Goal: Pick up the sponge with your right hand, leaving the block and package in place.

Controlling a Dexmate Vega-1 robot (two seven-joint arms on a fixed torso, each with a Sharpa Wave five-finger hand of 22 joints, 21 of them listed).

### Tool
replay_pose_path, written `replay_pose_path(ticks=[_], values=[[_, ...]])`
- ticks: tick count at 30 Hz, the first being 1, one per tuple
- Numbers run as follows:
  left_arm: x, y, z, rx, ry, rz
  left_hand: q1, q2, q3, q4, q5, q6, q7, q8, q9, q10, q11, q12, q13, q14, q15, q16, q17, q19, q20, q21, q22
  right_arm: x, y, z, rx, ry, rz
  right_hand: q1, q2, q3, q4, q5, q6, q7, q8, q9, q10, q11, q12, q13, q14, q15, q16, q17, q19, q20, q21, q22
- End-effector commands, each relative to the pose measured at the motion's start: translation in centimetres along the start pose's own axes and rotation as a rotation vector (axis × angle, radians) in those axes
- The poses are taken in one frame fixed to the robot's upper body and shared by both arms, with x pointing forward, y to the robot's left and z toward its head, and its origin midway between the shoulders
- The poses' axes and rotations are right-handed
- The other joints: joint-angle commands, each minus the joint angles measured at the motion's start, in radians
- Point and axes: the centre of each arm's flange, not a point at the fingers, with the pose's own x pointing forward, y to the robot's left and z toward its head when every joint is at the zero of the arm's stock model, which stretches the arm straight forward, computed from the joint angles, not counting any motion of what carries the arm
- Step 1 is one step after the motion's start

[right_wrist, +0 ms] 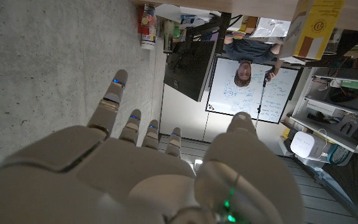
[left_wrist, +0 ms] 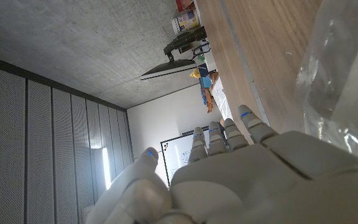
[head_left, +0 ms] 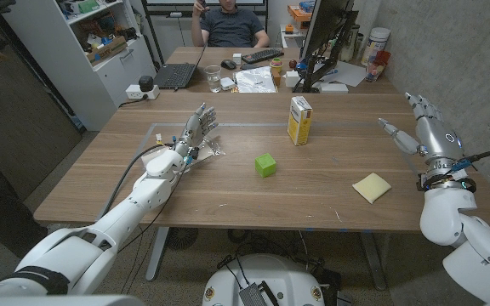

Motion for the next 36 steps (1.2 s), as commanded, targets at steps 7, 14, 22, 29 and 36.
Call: replay_pose_path(ticks=[7, 14, 22, 29, 36], values=[[0.3, -0.7, 0.1, 0.006, 0.002, -0.018, -0.002, 0.022, -0.003, 0.001, 0.006, 0.006, 0.0, 0.004, 0.003, -0.001, 0.004, 0.005, 0.003, -0.003, 0.006, 0.006, 0.002, 0.0, 0.008, 0.004, 0.005, -2.4, 0.2, 0.7, -0.259, 0.099, 0.046, 0.01, -0.005, 0.002, -0.015, 0.009, -0.019, -0.012, -0.001, 0.003, -0.033, -0.005, -0.002, 0.001, -0.01, 0.003, -0.002, -0.001, -0.002, 0.001, -0.002, 0.003], [0.4, -1.1, 0.2, 0.004, -0.001, -0.031, -0.002, 0.022, -0.003, 0.001, 0.006, 0.005, 0.0, 0.003, 0.003, 0.0, 0.003, 0.006, 0.003, -0.003, 0.007, 0.006, 0.002, 0.0, 0.007, 0.004, 0.005, -2.5, 0.8, 1.2, -0.28, 0.094, 0.072, 0.009, -0.006, 0.001, -0.015, 0.009, -0.022, -0.013, -0.001, 0.003, -0.038, -0.006, -0.002, 0.001, -0.006, 0.003, 0.0, -0.001, 0.004, 0.0, -0.001, 0.003], [0.2, -0.9, 0.2, 0.004, 0.003, -0.022, -0.002, 0.022, -0.004, 0.001, 0.006, 0.005, -0.001, 0.003, 0.003, 0.0, 0.003, 0.006, 0.003, -0.003, 0.007, 0.006, 0.002, 0.0, 0.008, 0.004, 0.005, -2.9, 1.2, 2.2, -0.292, 0.078, 0.123, 0.004, -0.008, -0.002, -0.015, 0.009, -0.022, -0.014, 0.002, 0.004, -0.038, -0.006, 0.002, 0.001, 0.011, 0.004, 0.008, 0.0, 0.02, -0.002, 0.004, 0.003], [-0.1, -0.8, 0.5, 0.011, -0.006, -0.021, -0.002, 0.022, -0.004, 0.002, 0.006, 0.005, 0.001, 0.003, 0.003, 0.0, 0.005, 0.006, 0.003, -0.003, 0.007, 0.006, 0.002, 0.0, 0.008, 0.004, 0.005, -3.4, 1.8, 3.1, -0.289, 0.063, 0.149, -0.002, -0.012, -0.006, -0.014, 0.009, -0.027, -0.014, 0.003, 0.005, -0.037, 0.005, 0.006, 0.001, 0.025, 0.008, 0.012, 0.0, 0.038, -0.003, 0.008, 0.004], [-0.3, -0.8, 0.7, 0.01, -0.011, -0.021, -0.002, 0.022, -0.005, 0.002, 0.006, 0.005, 0.001, 0.003, 0.003, 0.001, 0.004, 0.006, 0.003, -0.003, 0.006, 0.006, 0.002, 0.0, 0.007, 0.004, 0.005, -3.9, 2.4, 3.5, -0.296, 0.059, 0.169, -0.007, -0.015, -0.01, -0.013, 0.01, -0.029, -0.014, 0.004, 0.006, -0.041, 0.012, 0.007, 0.001, 0.034, 0.017, 0.015, 0.0, 0.057, -0.004, 0.013, 0.004]])
